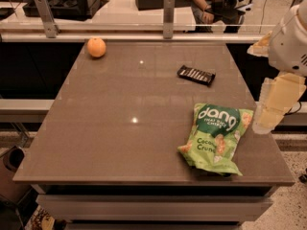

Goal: Move green rice chip bag near orange

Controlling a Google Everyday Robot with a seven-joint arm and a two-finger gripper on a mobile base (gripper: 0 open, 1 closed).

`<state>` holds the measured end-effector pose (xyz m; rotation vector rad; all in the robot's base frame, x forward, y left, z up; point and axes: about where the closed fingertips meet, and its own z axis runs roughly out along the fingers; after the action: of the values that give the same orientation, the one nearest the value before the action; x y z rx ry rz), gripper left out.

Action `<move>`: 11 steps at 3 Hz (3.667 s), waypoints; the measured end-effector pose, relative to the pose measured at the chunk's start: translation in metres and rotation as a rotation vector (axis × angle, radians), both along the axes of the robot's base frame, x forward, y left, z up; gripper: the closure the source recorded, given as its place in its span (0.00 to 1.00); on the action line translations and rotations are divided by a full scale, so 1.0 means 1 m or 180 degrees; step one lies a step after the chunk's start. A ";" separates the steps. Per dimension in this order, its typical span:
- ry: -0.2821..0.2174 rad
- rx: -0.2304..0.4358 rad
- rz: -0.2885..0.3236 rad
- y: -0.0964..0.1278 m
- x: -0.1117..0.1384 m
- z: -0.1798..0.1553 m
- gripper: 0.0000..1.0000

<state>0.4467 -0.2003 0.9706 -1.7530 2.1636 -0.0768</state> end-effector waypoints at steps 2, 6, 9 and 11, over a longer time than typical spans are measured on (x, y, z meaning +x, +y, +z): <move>0.0321 0.0371 0.0421 0.053 0.013 -0.075 0.00; 0.0655 0.0640 0.0524 0.078 0.002 -0.136 0.62; 0.0654 0.0639 0.0526 0.078 0.002 -0.130 1.00; 0.0515 0.0498 0.0436 0.062 0.009 -0.087 1.00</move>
Offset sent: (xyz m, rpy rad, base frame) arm 0.0132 0.0793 -0.1274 0.1846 0.1910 0.1964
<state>0.4558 -0.1380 0.8839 -1.8660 2.0865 0.2702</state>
